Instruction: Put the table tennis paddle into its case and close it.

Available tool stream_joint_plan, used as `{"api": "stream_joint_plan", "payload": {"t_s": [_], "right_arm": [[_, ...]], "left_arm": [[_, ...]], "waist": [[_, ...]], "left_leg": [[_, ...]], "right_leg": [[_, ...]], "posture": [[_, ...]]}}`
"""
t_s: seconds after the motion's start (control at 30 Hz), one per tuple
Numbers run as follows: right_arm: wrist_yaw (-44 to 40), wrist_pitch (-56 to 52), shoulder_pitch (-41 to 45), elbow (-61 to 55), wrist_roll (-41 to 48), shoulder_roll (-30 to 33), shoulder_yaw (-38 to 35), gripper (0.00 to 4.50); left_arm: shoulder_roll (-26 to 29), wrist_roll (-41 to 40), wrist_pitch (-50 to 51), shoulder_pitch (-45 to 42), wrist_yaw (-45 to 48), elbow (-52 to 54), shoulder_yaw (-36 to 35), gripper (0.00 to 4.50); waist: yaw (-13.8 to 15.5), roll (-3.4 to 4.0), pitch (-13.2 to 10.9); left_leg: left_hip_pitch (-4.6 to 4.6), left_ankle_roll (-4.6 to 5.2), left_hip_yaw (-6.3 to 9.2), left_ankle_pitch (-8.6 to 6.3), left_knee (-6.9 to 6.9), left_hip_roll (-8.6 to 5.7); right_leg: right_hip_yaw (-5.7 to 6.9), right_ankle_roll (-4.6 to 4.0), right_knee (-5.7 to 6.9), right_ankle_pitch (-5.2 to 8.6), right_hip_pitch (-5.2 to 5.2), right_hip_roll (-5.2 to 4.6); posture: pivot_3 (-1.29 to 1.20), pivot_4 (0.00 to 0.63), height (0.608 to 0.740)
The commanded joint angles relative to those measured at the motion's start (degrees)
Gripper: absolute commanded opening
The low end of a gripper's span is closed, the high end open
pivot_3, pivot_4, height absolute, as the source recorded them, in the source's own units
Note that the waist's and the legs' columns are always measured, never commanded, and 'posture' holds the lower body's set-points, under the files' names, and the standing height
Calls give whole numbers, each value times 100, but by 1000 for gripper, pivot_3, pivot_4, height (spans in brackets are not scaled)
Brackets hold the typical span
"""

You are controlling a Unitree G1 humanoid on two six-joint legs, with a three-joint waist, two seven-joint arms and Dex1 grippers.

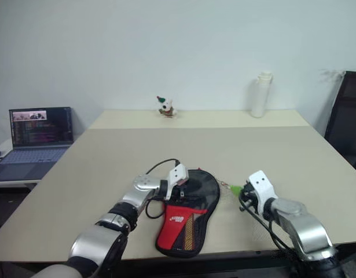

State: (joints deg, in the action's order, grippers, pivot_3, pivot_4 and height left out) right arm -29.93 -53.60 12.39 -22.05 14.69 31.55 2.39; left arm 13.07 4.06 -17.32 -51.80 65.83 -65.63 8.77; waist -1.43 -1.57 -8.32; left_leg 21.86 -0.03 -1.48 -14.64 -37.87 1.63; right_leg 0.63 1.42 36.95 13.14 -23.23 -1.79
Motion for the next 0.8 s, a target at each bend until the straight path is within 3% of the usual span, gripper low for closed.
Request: {"api": "stream_joint_plan", "payload": {"t_s": [0.03, 0.33, 0.63, 0.8], "right_arm": [[-322, -266, -477, -938, 295, 373, 45, 15], [-1393, -857, -1731, -2779, 1706, 1485, -120, 15], [-1620, -1043, -2387, -3723, 2676, 2015, -142, 15], [-1449, -562, -2557, -3795, 3400, 2563, 84, 15]], "left_arm": [[-50, 477, 255, 349, 78, -474, 425, 3058], [-161, 513, 279, 265, 28, -518, 418, 3058], [-178, 548, 273, 233, -32, -537, 415, 3058], [-159, 548, 275, 232, -55, -534, 424, 3058]], "waist": [[2, 1, 3], [30, -26, 17], [142, -35, 26], [137, -45, 28]], "left_leg": [[0, 0, 0, 0, 0, 0], [2, -15, 16, -12, 0, -6], [7, -48, 22, -36, 1, -9], [6, -52, 20, -54, -5, -8]], "right_leg": [[1, 0, -1, 1, 0, 0], [7, 8, -9, 12, 4, -15], [13, 22, -17, 37, 4, -23], [10, 25, -15, 52, 7, -23]], "posture": [[0, 150, 740], [0, 150, 740], [0, 150, 740], [0, 150, 740]]}}
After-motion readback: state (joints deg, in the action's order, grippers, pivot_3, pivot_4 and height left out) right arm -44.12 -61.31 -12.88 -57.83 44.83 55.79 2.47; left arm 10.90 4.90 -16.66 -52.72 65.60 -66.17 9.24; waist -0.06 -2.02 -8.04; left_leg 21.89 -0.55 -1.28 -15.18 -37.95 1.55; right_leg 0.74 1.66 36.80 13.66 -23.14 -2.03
